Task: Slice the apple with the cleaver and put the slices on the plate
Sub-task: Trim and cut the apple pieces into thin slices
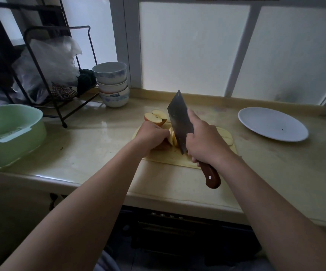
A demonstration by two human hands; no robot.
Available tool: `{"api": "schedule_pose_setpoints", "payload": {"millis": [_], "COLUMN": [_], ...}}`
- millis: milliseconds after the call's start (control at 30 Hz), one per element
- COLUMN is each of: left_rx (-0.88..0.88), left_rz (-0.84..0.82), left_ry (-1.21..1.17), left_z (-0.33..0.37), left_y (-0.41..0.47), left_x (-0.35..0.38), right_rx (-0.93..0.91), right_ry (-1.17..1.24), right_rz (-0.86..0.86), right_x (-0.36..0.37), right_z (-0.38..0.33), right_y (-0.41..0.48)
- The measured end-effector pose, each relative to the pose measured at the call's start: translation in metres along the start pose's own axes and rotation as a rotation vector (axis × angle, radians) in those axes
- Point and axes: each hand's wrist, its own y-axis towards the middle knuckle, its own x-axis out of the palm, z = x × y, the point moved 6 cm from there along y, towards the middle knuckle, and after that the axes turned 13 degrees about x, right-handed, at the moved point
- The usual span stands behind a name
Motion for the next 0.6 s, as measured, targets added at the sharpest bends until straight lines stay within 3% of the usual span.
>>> {"api": "schedule_pose_setpoints", "payload": {"millis": [300, 600], "left_rx": [-0.095, -0.096], "left_rz": [-0.101, -0.072], "left_ry": [-0.301, -0.311], "left_z": [-0.0066, -0.0081], "left_y": [0.0039, 0.0034], "left_x": [0.006, 0.0074], "right_rx": [-0.014, 0.008], "right_ry": [-0.061, -0.088], "right_rz": [0.025, 0.005], "right_x": [-0.0008, 0.0002], "right_z": [-0.0028, -0.0045], "right_y": [0.0007, -0.0032]}}
